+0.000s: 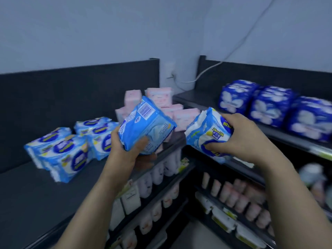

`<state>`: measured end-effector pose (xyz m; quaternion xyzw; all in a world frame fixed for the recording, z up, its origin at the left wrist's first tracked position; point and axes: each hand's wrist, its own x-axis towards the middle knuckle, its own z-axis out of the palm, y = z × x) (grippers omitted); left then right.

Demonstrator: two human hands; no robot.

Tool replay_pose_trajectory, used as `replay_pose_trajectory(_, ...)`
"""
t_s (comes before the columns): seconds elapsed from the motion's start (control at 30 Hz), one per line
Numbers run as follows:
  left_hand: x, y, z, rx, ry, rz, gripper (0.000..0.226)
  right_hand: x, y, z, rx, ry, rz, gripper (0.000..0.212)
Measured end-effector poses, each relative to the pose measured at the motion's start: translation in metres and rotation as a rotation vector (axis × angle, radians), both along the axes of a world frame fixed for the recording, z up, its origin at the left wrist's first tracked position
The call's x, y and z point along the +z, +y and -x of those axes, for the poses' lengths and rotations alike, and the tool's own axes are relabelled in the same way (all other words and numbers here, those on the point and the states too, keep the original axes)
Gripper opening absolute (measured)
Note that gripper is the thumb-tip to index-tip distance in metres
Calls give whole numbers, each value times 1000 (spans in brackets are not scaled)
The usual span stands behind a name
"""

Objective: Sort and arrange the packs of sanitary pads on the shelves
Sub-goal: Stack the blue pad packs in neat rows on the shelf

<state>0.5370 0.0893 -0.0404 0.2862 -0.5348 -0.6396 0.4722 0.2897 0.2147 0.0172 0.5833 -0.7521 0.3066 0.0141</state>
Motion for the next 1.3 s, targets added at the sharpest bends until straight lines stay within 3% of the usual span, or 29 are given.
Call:
replay_pose_trajectory(0.37,-18,122,190,-506,155,-131,92,-3,199,113,-396,-59,53,48)
replay_pose_trajectory(0.53,-22,206,279,-634,121,-265,51,-3,297,153,-538,2,-5,53)
replay_pose_trajectory(0.7,-38,294,350,-681,30,-147,10,-9,398,186,-673,1,-66,48)
replay_pose_trajectory(0.8,-48,338,389,-842,130,-437,39,-15,457,205,-779,12,-116,50)
replay_pose_trajectory(0.87,-45,368,409,-958,192,-513,50,-19,494,217,-865,18,-130,64)
replay_pose_trajectory(0.97,-38,415,438,-1007,121,-336,37,-23,542,229,-974,21,-92,87)
replay_pose_trajectory(1.13,-36,461,492,-1005,54,-333,60,-27,602,250,-1110,-6,-21,70)
replay_pose_trajectory(1.23,-37,483,530,-1070,68,-346,40,-31,630,269,-1177,-23,5,73)
replay_pose_trajectory(1.3,-33,498,554,-1130,90,-303,43,-31,647,286,-1224,-34,6,76)
